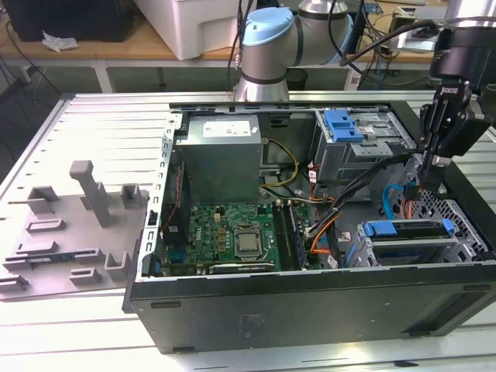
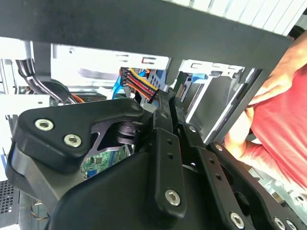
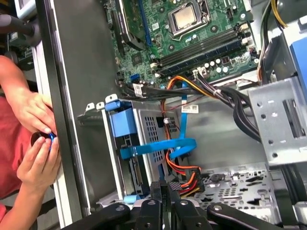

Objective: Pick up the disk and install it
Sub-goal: 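Insert the first disk wire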

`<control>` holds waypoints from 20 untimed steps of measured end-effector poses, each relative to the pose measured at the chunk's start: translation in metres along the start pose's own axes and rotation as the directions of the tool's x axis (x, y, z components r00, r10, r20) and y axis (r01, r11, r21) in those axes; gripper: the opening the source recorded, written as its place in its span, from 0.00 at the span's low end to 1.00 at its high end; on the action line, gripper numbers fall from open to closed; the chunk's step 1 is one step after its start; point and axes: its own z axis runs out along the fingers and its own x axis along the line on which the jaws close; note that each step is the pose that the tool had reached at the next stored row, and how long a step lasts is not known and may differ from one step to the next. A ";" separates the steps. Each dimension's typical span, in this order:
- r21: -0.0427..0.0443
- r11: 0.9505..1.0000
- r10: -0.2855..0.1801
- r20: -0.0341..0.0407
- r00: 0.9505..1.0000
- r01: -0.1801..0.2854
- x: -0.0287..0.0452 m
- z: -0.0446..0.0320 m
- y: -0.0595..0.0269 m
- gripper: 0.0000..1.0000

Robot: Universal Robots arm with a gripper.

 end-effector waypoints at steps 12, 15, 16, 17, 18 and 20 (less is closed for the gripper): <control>0.019 0.999 -0.031 0.002 1.000 0.031 0.0055 -0.0031 0.0095 0.17; 0.027 0.999 -0.045 0.005 0.999 0.045 0.0074 -0.0043 0.0101 0.17; 0.029 0.998 -0.049 0.007 0.999 0.048 0.0078 -0.0043 0.0102 0.17; 0.031 0.998 -0.052 0.010 0.999 0.052 0.0080 -0.0043 0.0102 0.17; 0.033 0.998 -0.054 0.014 0.998 0.054 0.0082 -0.0044 0.0102 0.17; 0.037 0.998 -0.061 0.031 0.998 0.060 0.0087 -0.0043 0.0101 0.17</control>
